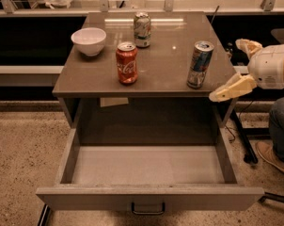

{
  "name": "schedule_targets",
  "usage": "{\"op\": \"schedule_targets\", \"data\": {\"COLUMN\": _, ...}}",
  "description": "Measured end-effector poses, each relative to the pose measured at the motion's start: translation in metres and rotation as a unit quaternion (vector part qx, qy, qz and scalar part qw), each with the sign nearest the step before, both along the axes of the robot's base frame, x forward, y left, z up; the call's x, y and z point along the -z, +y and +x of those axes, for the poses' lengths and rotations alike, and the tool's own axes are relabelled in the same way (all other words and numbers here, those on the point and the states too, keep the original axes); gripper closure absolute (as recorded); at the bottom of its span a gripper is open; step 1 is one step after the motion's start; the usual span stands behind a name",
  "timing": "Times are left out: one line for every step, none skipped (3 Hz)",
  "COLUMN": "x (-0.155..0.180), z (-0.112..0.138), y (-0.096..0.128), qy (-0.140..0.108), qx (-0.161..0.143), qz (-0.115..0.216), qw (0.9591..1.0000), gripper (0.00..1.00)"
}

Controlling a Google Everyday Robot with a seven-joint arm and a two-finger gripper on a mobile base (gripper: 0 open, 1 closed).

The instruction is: Place redbull can into top drawer

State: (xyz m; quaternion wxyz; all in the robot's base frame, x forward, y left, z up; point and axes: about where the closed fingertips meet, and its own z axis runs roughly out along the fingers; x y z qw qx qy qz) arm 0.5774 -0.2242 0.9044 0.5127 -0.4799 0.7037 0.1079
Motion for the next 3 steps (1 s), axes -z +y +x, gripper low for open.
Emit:
{"op": "schedule_targets", "data": {"x": 0.006, "z": 0.010, "y": 0.004, "qy": 0.014, "qx": 0.016, "qz": 0.082, "qw": 0.9964, "gripper": 0.00}}
{"op": "schedule_targets", "data": {"x": 0.010, "z": 0.020, "y": 0.018, "qy": 0.031, "qx": 0.020, "qz": 0.154, "qw": 0.9874, "gripper": 0.00}}
{"op": "schedule_targets", "data": {"x": 0.012, "z": 0.036, "y": 0.034, "qy": 0.022, "qx": 0.010, "qz": 0.180, "qw": 0.9833, "gripper": 0.00}}
